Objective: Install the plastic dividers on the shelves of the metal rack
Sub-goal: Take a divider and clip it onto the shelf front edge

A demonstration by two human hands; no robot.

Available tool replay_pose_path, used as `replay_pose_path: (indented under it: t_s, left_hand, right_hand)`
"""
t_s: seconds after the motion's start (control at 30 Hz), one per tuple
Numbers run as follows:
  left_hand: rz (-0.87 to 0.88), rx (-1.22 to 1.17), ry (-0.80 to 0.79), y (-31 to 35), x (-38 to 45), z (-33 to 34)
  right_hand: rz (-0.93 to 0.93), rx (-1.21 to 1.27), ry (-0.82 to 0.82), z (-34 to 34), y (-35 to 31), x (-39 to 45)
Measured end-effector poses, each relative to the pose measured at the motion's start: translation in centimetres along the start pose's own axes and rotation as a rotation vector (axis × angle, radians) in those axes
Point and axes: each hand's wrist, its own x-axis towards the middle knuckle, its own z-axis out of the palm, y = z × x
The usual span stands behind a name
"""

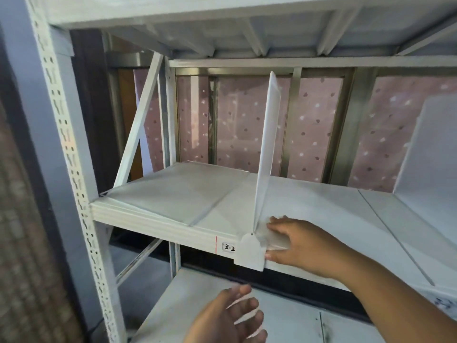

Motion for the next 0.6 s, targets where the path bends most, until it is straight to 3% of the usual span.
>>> replay_pose_path:
  t_s: [0.17, 0.3, 0.6]
  left_hand:
    - [-0.063, -0.351, -0.026, -0.5, 3.4, 0.6]
    - [0.011, -0.360, -0.153, 0.7, 3.9, 1.4]
    - [-0.016, -0.435, -0.222, 0.9, 4.9, 1.9]
  right_hand:
    - [-0.016, -0.132, 0.002, -0.1, -0.5, 0.1]
    - [-0.027, -0.198, -0.002, -0.5, -1.0, -0.2]
    - [0.009, -0.221, 0.056, 0.0, -1.1, -0.7]
